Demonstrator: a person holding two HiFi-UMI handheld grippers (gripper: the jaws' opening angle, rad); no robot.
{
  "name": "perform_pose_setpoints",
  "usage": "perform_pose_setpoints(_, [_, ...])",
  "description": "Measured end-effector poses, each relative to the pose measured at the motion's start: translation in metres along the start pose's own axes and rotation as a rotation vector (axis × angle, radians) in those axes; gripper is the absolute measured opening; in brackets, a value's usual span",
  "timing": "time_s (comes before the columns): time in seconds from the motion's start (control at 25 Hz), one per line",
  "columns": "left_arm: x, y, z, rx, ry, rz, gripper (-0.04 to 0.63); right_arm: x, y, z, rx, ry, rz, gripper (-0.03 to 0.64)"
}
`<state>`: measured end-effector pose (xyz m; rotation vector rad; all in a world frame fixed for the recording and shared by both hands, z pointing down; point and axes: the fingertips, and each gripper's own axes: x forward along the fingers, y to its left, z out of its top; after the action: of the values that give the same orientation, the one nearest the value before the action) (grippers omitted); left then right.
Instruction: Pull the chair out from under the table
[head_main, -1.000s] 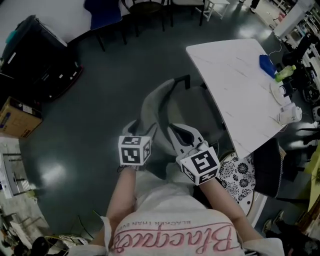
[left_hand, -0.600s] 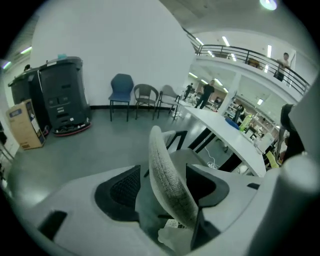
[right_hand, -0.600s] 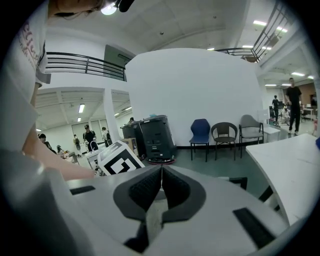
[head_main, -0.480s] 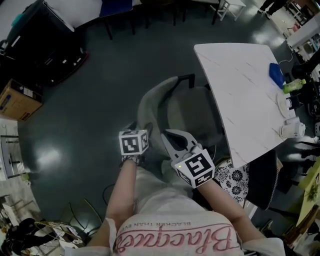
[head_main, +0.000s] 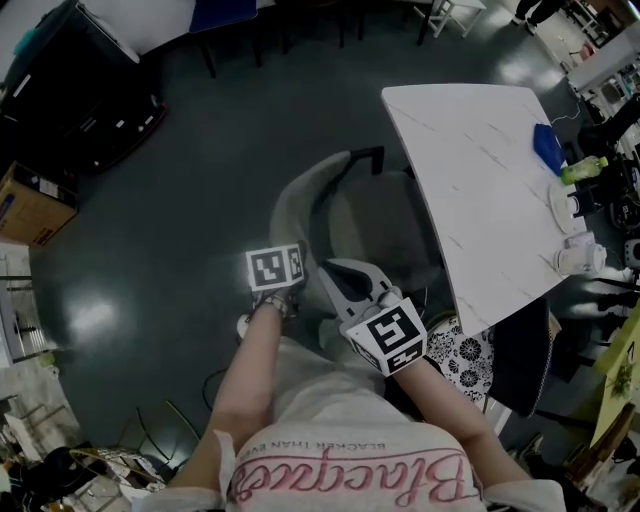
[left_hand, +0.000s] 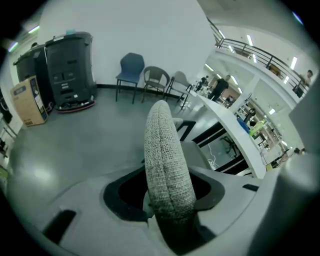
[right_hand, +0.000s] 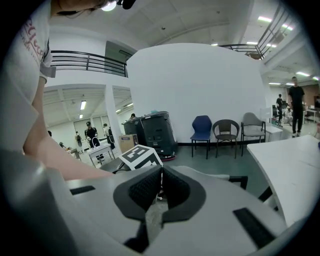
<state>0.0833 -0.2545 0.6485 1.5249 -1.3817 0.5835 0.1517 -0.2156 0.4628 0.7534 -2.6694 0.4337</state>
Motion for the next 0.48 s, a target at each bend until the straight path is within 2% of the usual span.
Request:
perform_pose_setpoints(0.12, [-0.002, 0.004, -0.001, 0.011, 0.004, 0.062, 0.126, -0.003, -0.007, 0.000, 0.026, 0.000, -0.032, 0.005])
perform_pose_setpoints(0.2, [-0.004, 0.009, -0.002, -0.009, -0.004, 0.080, 0.102, -0.004, -0.008, 0.002, 0.040, -0.006, -0.052, 0.005])
perform_pose_setpoints(0.36, [-0.009, 0.014, -0.006, -0.104, -0.020, 0.075, 0.081, -0.005, -0.001, 0.003, 0.049, -0.012, -0.077, 0.005])
perform_pose_setpoints(0.48, [-0.011, 0.016, -0.007, -0.122, -0.023, 0.070, 0.077, -0.003, 0.007, 0.003, 0.047, -0.012, -0.096, 0.005])
